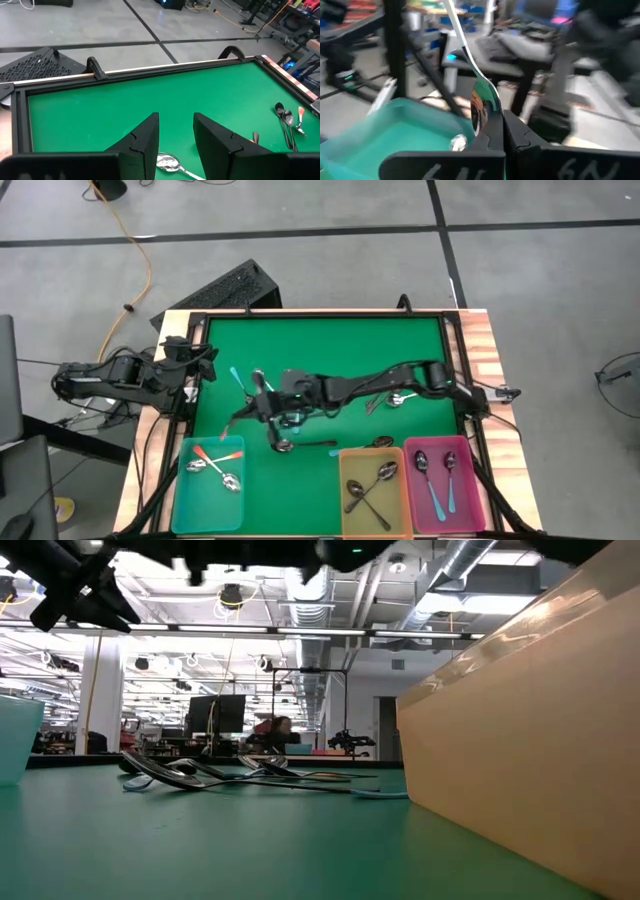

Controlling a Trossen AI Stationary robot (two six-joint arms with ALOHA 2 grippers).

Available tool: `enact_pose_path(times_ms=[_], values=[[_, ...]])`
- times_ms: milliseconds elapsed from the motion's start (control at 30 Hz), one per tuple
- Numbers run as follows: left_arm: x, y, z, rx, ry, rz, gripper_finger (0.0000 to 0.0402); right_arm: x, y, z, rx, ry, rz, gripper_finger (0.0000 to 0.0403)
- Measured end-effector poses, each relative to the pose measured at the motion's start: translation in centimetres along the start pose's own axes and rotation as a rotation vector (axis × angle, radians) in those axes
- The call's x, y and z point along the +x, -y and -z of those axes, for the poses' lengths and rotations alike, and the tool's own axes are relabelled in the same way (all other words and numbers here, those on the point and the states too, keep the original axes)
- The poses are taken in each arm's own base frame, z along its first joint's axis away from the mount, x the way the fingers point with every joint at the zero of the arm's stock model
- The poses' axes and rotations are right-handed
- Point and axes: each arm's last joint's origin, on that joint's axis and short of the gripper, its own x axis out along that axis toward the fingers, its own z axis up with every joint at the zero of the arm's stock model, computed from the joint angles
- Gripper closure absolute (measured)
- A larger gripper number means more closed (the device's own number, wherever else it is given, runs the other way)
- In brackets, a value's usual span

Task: Sort silverware by color (type)
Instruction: Put the orange spoon into the green bin

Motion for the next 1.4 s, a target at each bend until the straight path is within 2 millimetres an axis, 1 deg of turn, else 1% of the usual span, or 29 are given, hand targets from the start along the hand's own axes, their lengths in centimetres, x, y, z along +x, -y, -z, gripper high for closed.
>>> enact_pose_path(times_ms=[100,200,333,400,500,567,700,800,900,1067,1267,1300,1333,1400], values=[[0.0,0.0,0.0,0.0,0.001,0.0,0.0296,1.9,0.3,0.3,0.005,-0.01,-0.069,0.0401],[0.0,0.0,0.0,-0.001,0.001,0.0,0.0296,3.3,0.5,0.5,0.009,-0.018,-0.13,0.0401],[0.0,0.0,0.0,-0.002,0.001,0.001,0.0296,4.7,0.2,1.9,-0.006,-0.011,-0.185,0.0401],[0.0,0.0,0.0,-0.004,0.002,0.001,0.0296,4.8,-0.1,2.4,-0.006,0.007,-0.19,0.0401],[0.0,0.0,0.0,-0.006,0.004,0.002,0.0296,4.9,-0.2,2.6,0.0,0.017,-0.204,0.0401],[0.0,0.1,-0.1,-0.008,0.005,0.004,0.0296,5.0,-0.1,2.8,0.041,0.024,-0.23,0.0401],[0.0,0.1,-0.1,-0.009,0.011,0.0,0.0296,5.3,-0.2,4.4,0.087,0.016,-0.277,0.0401],[0.0,0.1,-0.1,-0.009,0.012,-0.001,0.0296,5.5,-0.1,5.1,0.135,0.021,-0.299,0.0401],[0.0,0.1,-0.1,-0.009,0.012,-0.001,0.0296,5.4,0.3,5.3,0.171,0.03,-0.294,0.0401],[0.0,0.0,-0.1,-0.003,0.011,0.0,0.0296,5.2,1.4,5.9,0.122,0.006,-0.251,0.0401],[0.0,0.1,-0.1,-0.001,0.01,0.0,0.0296,5.3,1.1,5.8,0.076,0.011,-0.254,0.0401],[0.0,0.1,-0.1,-0.001,0.01,0.0,0.0296,5.3,1.0,6.0,0.078,0.007,-0.255,0.0401],[0.0,0.1,-0.1,-0.001,0.01,0.0,0.0296,5.5,0.9,6.6,0.076,0.02,-0.255,0.0401],[0.0,0.1,-0.1,0.0,0.01,0.0,0.0296,6.0,0.5,7.5,0.123,0.047,-0.275,0.0401]])
